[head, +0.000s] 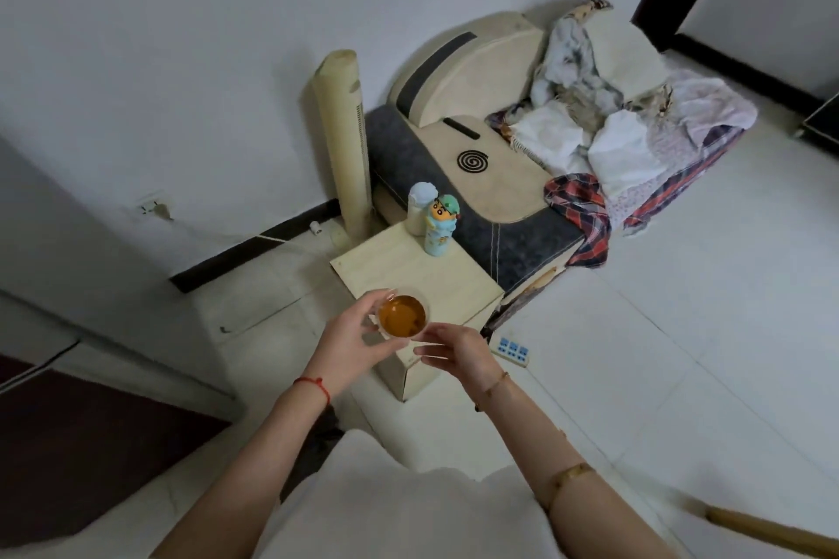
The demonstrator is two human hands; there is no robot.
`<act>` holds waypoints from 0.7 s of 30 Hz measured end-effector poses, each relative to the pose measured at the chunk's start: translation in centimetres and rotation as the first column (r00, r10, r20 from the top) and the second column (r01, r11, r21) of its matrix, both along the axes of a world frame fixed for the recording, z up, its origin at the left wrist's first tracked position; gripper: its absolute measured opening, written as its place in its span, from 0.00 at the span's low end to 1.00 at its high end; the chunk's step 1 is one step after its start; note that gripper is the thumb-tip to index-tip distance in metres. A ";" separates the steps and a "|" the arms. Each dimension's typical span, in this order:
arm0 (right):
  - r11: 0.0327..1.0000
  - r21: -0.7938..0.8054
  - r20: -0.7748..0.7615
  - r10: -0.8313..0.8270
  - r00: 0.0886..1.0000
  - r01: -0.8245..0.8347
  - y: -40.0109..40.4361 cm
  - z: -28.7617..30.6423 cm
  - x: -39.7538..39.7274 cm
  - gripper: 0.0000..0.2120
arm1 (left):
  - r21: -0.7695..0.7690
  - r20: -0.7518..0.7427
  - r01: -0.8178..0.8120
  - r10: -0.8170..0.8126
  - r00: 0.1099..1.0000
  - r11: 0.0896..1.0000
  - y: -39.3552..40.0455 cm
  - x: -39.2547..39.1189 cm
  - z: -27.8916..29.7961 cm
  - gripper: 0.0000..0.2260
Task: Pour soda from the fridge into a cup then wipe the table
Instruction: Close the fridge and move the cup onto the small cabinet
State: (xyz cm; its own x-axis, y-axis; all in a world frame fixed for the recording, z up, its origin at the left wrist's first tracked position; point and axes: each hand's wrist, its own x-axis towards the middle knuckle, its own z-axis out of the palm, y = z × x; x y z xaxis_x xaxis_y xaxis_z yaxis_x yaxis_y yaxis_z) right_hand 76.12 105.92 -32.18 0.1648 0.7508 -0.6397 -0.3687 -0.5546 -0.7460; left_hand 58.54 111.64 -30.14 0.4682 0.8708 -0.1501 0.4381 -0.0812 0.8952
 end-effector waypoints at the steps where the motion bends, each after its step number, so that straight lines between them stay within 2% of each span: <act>1: 1.000 -0.002 -0.007 -0.031 0.999 0.031 1.0 -0.1 -0.1 0.14 | 0.015 -0.002 0.030 -0.030 1.000 0.999 1.5 0.1 -0.3 0.31; 8: 0.959 -0.029 -0.013 -0.281 0.960 0.280 8.4 -0.2 -2.3 0.11 | 0.068 -0.020 0.257 -0.257 0.966 0.964 12.1 0.3 -0.7 0.30; 15: 0.859 -0.083 -0.032 -0.509 0.860 0.506 14.5 -0.2 -5.6 0.11 | 0.050 -0.041 0.469 -0.468 0.883 0.882 21.2 -0.3 -0.9 0.29; 21: 0.775 -0.114 -0.034 -0.628 0.777 0.622 18.4 -1.5 -6.8 0.13 | 0.024 -0.051 0.570 -0.568 0.821 0.821 26.1 0.5 -2.1 0.27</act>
